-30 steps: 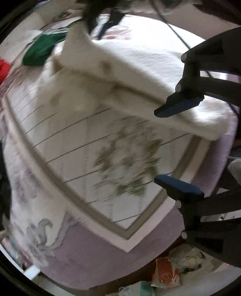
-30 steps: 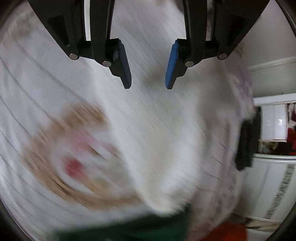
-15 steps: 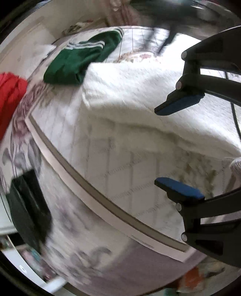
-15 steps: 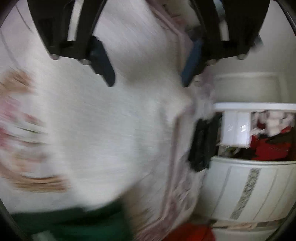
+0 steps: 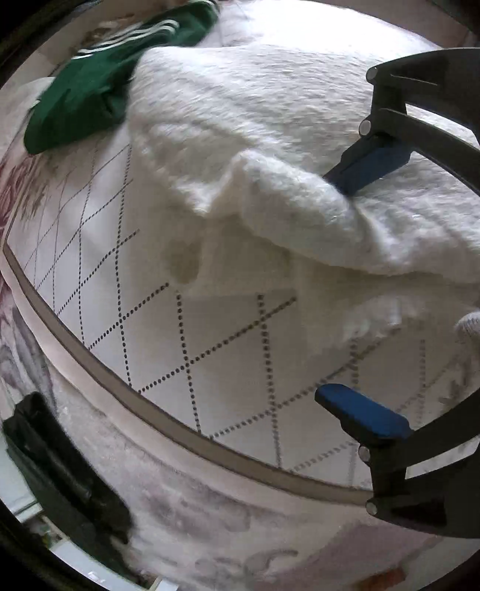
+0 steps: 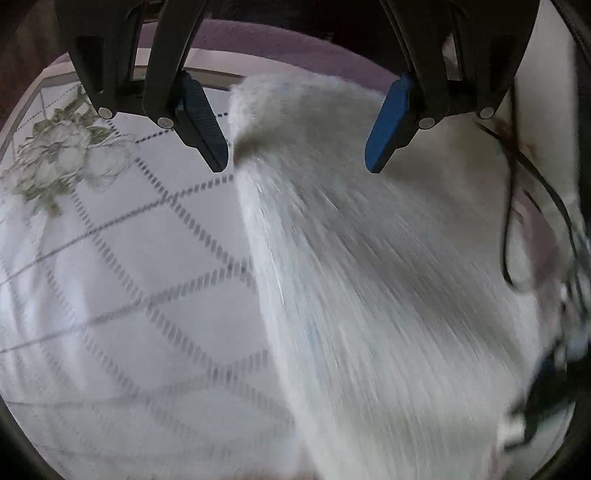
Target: Fold large clothes
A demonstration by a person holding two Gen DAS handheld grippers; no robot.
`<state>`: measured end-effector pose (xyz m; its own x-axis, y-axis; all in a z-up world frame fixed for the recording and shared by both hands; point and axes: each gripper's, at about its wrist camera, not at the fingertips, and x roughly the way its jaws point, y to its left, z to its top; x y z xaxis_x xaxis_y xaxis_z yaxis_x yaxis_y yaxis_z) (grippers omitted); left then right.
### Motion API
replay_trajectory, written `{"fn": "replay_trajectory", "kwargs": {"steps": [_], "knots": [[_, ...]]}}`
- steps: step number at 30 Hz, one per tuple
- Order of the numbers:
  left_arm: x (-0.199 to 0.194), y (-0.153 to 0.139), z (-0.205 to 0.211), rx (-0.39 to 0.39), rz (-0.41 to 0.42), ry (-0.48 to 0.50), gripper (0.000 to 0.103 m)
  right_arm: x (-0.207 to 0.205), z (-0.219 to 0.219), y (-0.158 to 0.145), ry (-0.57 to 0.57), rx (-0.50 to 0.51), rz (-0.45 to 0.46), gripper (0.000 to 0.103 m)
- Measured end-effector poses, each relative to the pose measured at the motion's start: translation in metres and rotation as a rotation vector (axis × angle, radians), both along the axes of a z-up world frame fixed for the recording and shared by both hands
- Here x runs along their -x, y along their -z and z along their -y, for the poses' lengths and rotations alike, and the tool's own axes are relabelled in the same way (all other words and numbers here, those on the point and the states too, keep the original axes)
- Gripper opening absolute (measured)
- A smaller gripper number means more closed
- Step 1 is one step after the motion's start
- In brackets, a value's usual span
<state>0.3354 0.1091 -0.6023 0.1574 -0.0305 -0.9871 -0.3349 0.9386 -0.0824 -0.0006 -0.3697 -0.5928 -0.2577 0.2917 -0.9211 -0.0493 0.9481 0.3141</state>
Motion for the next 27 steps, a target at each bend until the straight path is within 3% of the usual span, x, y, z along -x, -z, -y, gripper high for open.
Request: {"fn": "replay_trajectory", "kwargs": {"steps": [2,5,8,10,12,15,18,19,20,21,22,25,27], "knots": [[0.001,-0.009,-0.007,0.038,0.000,0.002,0.103,0.005,0.002,0.006,0.033,-0.024,-0.017,0.078],[0.022,-0.047,-0.009,0.029,0.043,0.021,0.102,0.006,0.018,-0.018,0.053,-0.072,0.027,0.078],[0.070,-0.086,-0.003,0.024,0.067,0.030,0.102,0.011,0.038,-0.042,0.081,-0.099,0.046,0.078],[0.107,-0.097,0.006,0.015,0.035,0.036,0.102,0.014,0.049,-0.056,0.109,-0.122,0.033,0.078],[0.142,-0.095,0.018,0.017,-0.011,0.037,0.102,0.016,0.056,-0.068,0.128,-0.141,0.021,0.078],[0.196,-0.066,0.038,0.103,-0.136,0.016,0.101,0.017,0.054,-0.080,0.143,-0.164,0.000,0.078],[0.232,-0.033,0.056,0.188,-0.210,-0.035,0.096,0.027,0.069,-0.064,0.154,-0.178,-0.036,0.078],[0.241,-0.023,0.061,0.197,-0.225,-0.041,0.083,0.029,0.072,-0.060,0.162,-0.185,-0.047,0.078],[0.248,-0.016,0.064,0.201,-0.239,-0.050,0.058,0.032,0.075,-0.054,0.169,-0.189,-0.057,0.078],[0.256,-0.009,0.066,0.206,-0.256,-0.061,0.044,0.032,0.075,-0.049,0.182,-0.198,-0.070,0.078],[0.262,-0.005,0.067,0.234,-0.245,-0.076,0.023,0.022,0.082,-0.028,0.197,-0.208,-0.078,0.078],[0.269,-0.013,0.071,0.202,-0.201,-0.083,0.018,0.024,0.085,-0.018,0.230,-0.213,-0.070,0.075],[0.271,-0.019,0.073,0.185,-0.191,-0.083,0.014,0.026,0.084,-0.016,0.215,-0.157,-0.055,0.049]]}}
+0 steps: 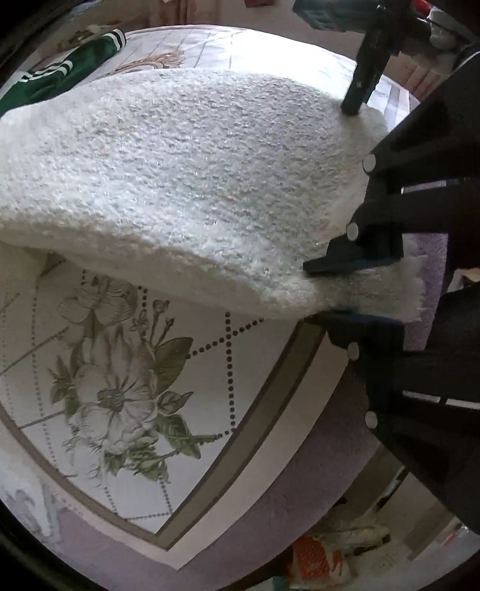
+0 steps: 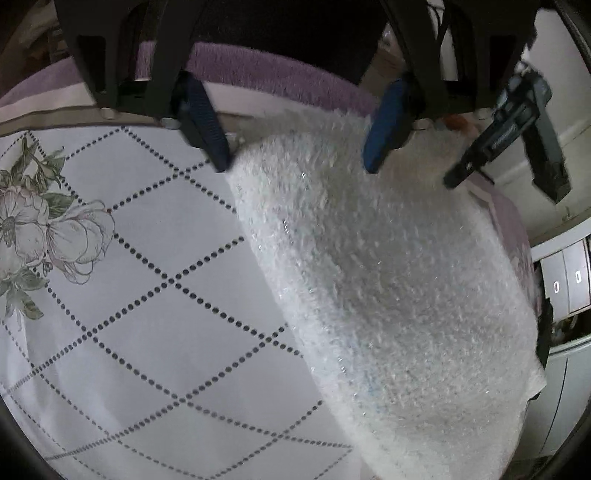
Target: Fold large clothes
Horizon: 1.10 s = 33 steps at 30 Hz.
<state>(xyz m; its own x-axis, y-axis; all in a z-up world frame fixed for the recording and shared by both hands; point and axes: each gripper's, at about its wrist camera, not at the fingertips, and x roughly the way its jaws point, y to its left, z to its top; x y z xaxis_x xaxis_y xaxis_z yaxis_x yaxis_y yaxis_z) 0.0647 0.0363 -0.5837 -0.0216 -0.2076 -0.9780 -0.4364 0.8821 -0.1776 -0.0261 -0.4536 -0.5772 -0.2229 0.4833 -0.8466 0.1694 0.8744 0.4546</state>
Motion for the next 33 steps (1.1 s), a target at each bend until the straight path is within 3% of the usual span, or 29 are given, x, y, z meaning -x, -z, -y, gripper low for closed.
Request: {"fn": "replay_trajectory", "kwargs": {"steps": [2,4,6,9,10,13,15,16,21,22,26,27,29,30,31,33], "knots": [[0.003,-0.005,-0.002,0.003,0.005,-0.011,0.012,0.004,0.002,-0.002,0.010,-0.005,0.021,0.032],[0.008,-0.003,-0.006,0.020,0.003,-0.015,0.012,0.008,0.011,-0.008,0.023,-0.002,0.032,0.026],[0.014,0.005,-0.009,0.032,-0.004,-0.021,0.013,0.010,0.012,-0.008,0.031,0.024,0.021,0.023],[0.010,0.002,-0.016,0.037,-0.009,-0.022,0.013,0.006,0.004,-0.005,-0.054,0.062,-0.006,0.023],[0.007,-0.004,-0.017,0.047,-0.001,-0.025,0.017,0.002,0.001,-0.009,-0.102,0.068,-0.010,0.025],[0.004,-0.022,-0.027,0.116,0.031,-0.067,0.026,-0.009,0.019,-0.017,-0.064,-0.008,-0.037,0.037],[0.002,-0.020,-0.037,0.182,0.063,-0.100,0.047,-0.017,0.043,-0.018,-0.029,-0.068,-0.013,0.062],[0.001,-0.013,-0.042,0.182,0.060,-0.115,0.054,-0.020,0.049,-0.016,-0.025,-0.071,-0.007,0.066],[-0.009,0.032,-0.044,0.317,0.027,-0.157,0.054,-0.033,0.064,0.019,0.004,-0.195,-0.057,0.072],[-0.015,0.033,-0.040,0.304,0.034,-0.146,0.054,-0.034,0.067,0.019,0.006,-0.222,-0.056,0.076],[-0.024,0.024,-0.027,0.260,0.085,-0.086,0.052,-0.039,0.064,0.016,0.009,-0.337,-0.070,0.076],[-0.026,0.021,-0.025,0.244,0.089,-0.079,0.048,-0.040,0.062,0.018,0.017,-0.349,-0.078,0.076],[-0.029,0.012,-0.024,0.222,0.097,-0.061,0.016,-0.042,0.060,0.017,0.016,-0.348,-0.078,0.069],[-0.032,0.009,-0.015,0.203,0.099,-0.055,0.014,-0.040,0.058,0.013,0.009,-0.342,-0.074,0.042],[-0.033,0.000,-0.012,0.175,0.101,-0.040,0.011,-0.038,0.061,0.010,0.030,-0.383,-0.085,0.029],[-0.032,-0.014,-0.007,0.166,0.102,-0.039,0.010,-0.031,0.065,-0.003,0.064,-0.403,-0.102,0.026]]}}
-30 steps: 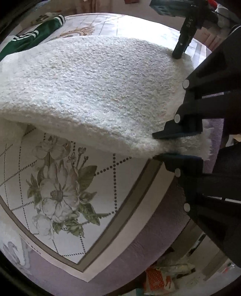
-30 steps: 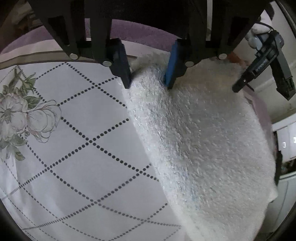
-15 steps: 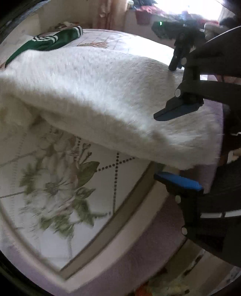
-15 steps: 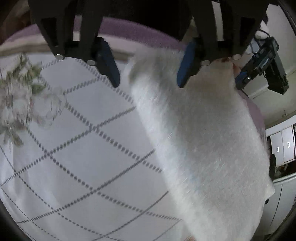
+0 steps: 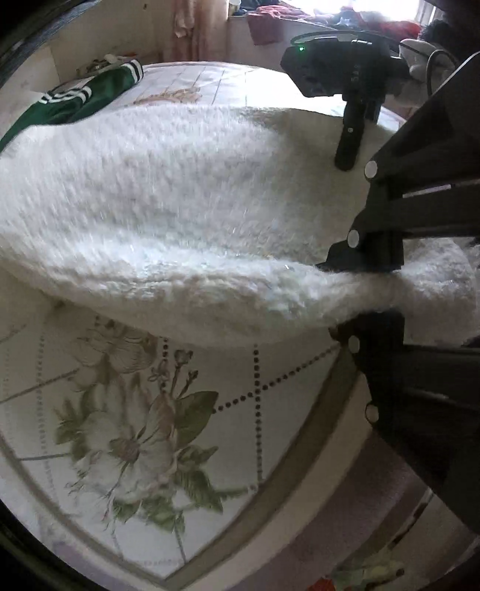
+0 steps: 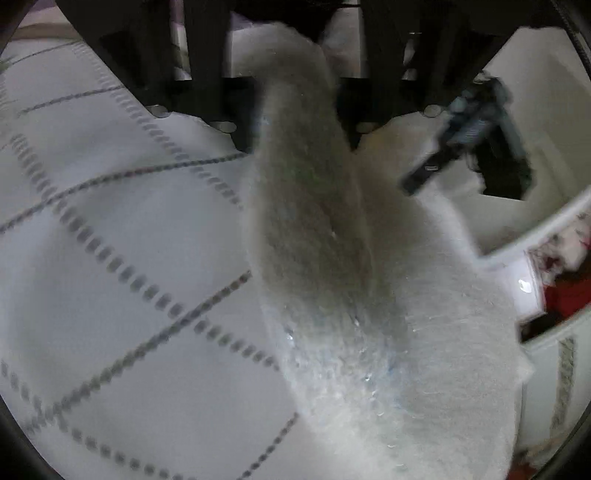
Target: Fold large clothes
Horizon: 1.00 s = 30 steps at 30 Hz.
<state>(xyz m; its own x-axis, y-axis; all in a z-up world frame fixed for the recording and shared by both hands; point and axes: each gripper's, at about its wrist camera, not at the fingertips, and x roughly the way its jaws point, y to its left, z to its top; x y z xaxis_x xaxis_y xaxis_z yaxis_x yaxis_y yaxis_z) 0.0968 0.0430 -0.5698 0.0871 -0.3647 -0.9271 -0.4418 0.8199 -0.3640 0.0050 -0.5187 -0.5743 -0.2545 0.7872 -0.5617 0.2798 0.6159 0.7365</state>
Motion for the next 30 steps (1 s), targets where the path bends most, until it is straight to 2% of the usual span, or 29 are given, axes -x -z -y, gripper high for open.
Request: {"fn": "replay_trajectory", "kwargs": {"steps": [2,4,8,10,14,18,22,24,25,28,30], "knots": [[0.009,-0.021,0.000,0.029,-0.009,0.005,0.010,0.012,0.003,-0.019,0.003,-0.032,-0.037,0.023],[0.024,-0.049,-0.005,0.091,-0.056,0.007,0.010,0.034,0.011,-0.048,-0.025,-0.069,-0.093,0.021],[0.046,-0.085,-0.023,0.240,-0.164,-0.069,0.010,0.079,0.028,-0.093,0.038,-0.167,-0.277,0.021],[0.044,-0.096,-0.034,0.292,-0.177,-0.115,0.010,0.085,0.037,-0.114,0.111,-0.226,-0.324,0.021],[0.023,-0.097,-0.065,0.394,-0.162,-0.267,0.010,0.061,0.070,-0.141,0.303,-0.332,-0.396,0.021],[-0.010,-0.094,-0.079,0.412,-0.111,-0.348,0.010,0.039,0.074,-0.142,0.399,-0.365,-0.446,0.021],[-0.044,-0.074,-0.081,0.451,-0.131,-0.449,0.011,0.007,0.079,-0.125,0.499,-0.386,-0.545,0.021],[-0.051,-0.070,-0.084,0.457,-0.139,-0.481,0.011,-0.011,0.063,-0.109,0.516,-0.388,-0.552,0.023],[-0.060,-0.069,-0.086,0.464,-0.128,-0.489,0.012,-0.018,0.050,-0.096,0.520,-0.393,-0.547,0.026],[-0.078,-0.070,-0.089,0.496,-0.086,-0.531,0.015,-0.050,0.049,-0.101,0.516,-0.397,-0.451,0.044],[-0.082,-0.065,-0.093,0.528,-0.067,-0.569,0.018,-0.068,0.041,-0.106,0.532,-0.413,-0.374,0.071]]}}
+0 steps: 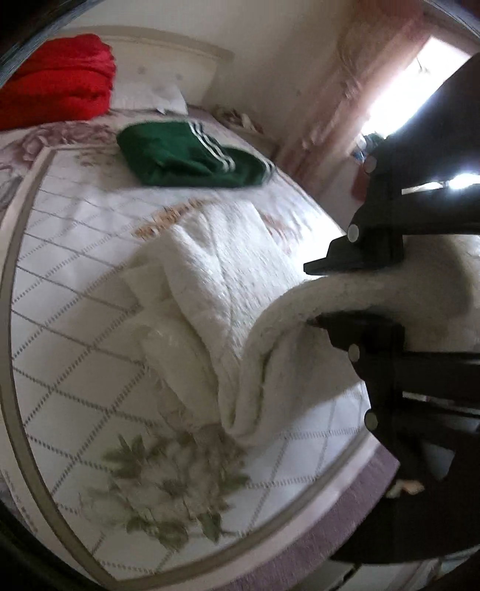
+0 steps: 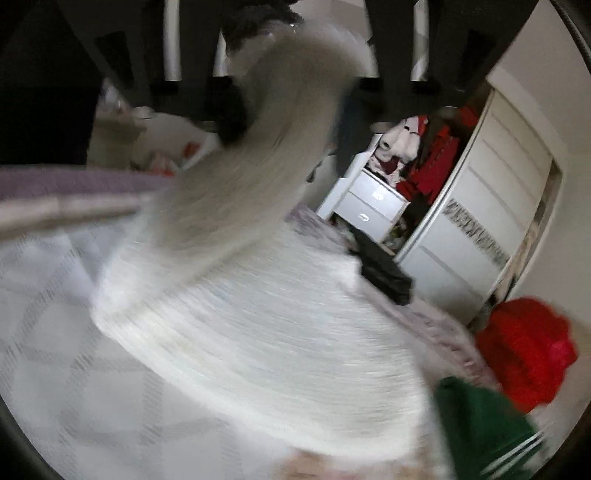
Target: Fold large clothes
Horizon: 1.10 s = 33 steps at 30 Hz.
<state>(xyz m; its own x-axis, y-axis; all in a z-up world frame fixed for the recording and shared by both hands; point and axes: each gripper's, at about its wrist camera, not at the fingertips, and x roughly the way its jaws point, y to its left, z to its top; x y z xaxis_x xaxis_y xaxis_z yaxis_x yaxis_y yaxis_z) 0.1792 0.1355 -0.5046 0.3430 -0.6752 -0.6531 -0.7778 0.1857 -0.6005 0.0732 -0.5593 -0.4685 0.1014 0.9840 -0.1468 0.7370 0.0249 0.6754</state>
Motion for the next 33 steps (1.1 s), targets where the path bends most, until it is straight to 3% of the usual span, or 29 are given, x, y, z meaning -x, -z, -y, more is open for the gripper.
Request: {"fn": "replay_trajectory", "kwargs": {"steps": [4,8,13,16,18,20,23,25,29,33], "knots": [[-0.008,0.018,-0.011,0.036,0.032,-0.110,0.025,-0.051,-0.004,-0.018,-0.001,0.101,0.205,0.076],[-0.015,0.032,-0.016,0.058,0.065,-0.186,0.026,-0.079,0.000,-0.024,-0.027,0.199,0.337,0.076],[-0.024,0.035,-0.018,0.043,0.104,-0.241,0.026,-0.093,0.001,-0.035,-0.166,0.385,0.483,0.077],[-0.022,0.019,-0.017,-0.047,0.128,-0.212,0.026,-0.083,0.002,-0.039,-0.345,0.537,0.595,0.077],[-0.013,0.002,-0.014,-0.151,0.135,-0.175,0.026,-0.075,0.002,-0.034,-0.493,0.629,0.659,0.077],[0.010,-0.023,-0.007,-0.287,0.144,-0.163,0.027,-0.065,-0.009,-0.028,-0.678,0.726,0.711,0.077],[0.043,-0.046,0.010,-0.482,0.114,-0.118,0.027,-0.048,-0.017,-0.017,-0.820,0.782,0.736,0.077],[0.052,-0.043,0.025,-0.553,0.087,-0.072,0.027,-0.044,-0.017,-0.009,-0.836,0.787,0.732,0.076],[0.034,-0.016,0.045,-0.564,0.075,0.033,0.027,-0.063,-0.008,-0.001,-0.721,0.784,0.729,0.077],[0.004,0.015,0.039,-0.597,0.081,0.050,0.027,-0.103,-0.016,0.012,-0.655,0.795,0.824,0.077]]}}
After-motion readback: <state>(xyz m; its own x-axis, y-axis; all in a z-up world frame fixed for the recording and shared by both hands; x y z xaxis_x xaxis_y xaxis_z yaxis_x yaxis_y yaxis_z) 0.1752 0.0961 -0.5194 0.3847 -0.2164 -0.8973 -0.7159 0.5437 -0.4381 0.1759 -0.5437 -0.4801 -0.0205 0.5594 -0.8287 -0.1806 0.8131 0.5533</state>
